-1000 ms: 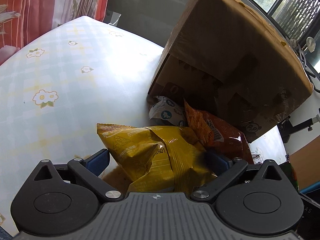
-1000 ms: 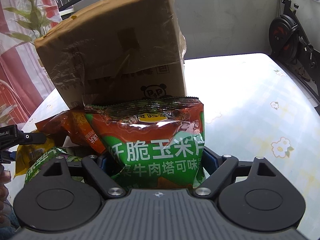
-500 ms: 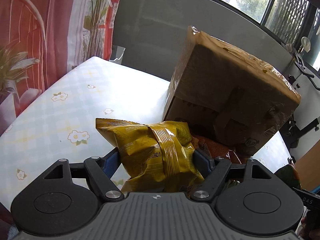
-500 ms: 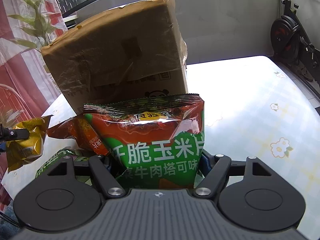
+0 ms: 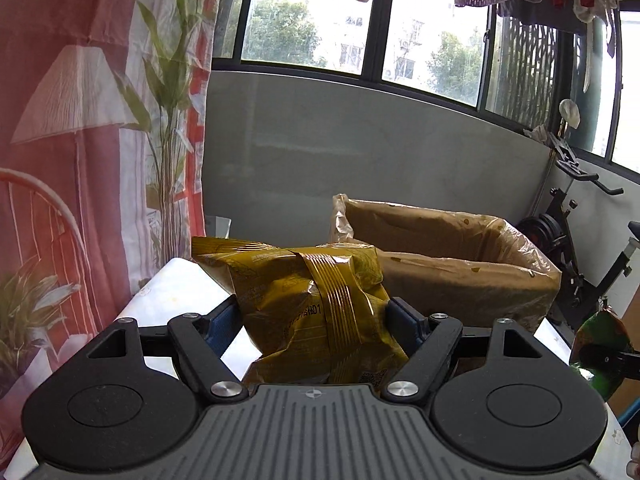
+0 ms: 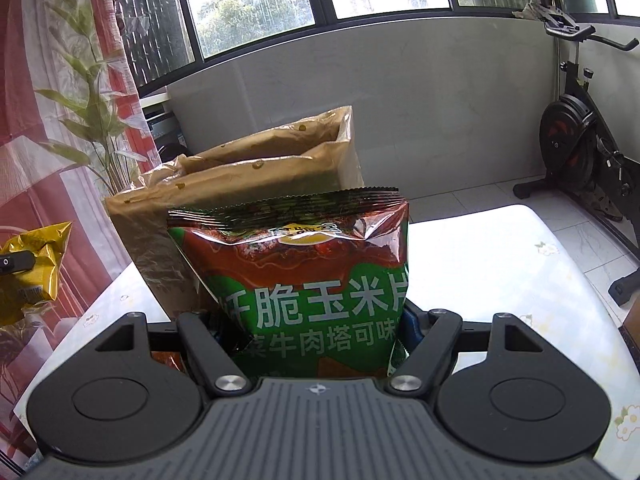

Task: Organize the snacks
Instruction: 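Carry both bags over the box and open both grippers to drop them inside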

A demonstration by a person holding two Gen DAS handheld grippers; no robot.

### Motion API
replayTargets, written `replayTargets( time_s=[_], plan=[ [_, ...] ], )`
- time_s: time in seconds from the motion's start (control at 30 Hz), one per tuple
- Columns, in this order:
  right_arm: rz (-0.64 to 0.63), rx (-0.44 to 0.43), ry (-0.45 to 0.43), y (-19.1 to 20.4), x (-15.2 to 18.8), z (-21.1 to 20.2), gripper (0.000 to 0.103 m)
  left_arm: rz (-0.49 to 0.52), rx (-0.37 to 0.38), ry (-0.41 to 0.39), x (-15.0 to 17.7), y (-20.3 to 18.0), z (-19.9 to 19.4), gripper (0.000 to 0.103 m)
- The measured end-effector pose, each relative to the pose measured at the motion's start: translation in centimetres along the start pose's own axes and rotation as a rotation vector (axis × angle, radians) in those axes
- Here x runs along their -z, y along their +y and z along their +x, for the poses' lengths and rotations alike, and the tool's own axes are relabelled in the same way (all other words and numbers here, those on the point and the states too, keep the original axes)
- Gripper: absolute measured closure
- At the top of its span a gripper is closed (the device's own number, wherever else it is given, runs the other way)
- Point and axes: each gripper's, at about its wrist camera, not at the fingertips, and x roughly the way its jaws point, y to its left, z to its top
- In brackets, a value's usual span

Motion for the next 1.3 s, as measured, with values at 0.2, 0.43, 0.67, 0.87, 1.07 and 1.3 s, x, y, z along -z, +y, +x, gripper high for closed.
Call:
replayTargets(
  time_s=[0.2, 0.43, 0.67, 0.87, 1.07, 1.3],
  plan=[
    [-0.067, -0.039, -0.132, 1.3, -5.0, -0.9, 0.028, 0.066, 0.075, -0.091, -4.0, -3.2, 1.2, 0.023],
    [-0.143, -0.068, -0.238, 3.2, -10.0, 1.7, 0.028, 0.136, 0.137, -0.135, -7.8, -6.3, 5.7, 0.023],
    [-0.2, -0.118, -0.248, 4.7, -13.1, 9.1, 0.028, 0.129, 0.148, -0.091, -8.9, -8.2, 13.3, 0.023],
    [-0.191, -0.117, -0.151, 4.3, -13.3, 14.8, 0.028, 0.147, 0.13, -0.017, -8.4, -8.6, 18.6, 0.023],
    [-0.125, -0.098, -0.07, 3.4, -12.7, 17.3, 0.021, 0.162, 0.146, 0.039, -7.6, -8.1, 21.2, 0.019],
    [-0.132, -0.078, -0.037, 3.5, -12.8, 17.0, 0.015, 0.131, 0.142, 0.071, -7.7, -6.9, 21.2, 0.017]
  ],
)
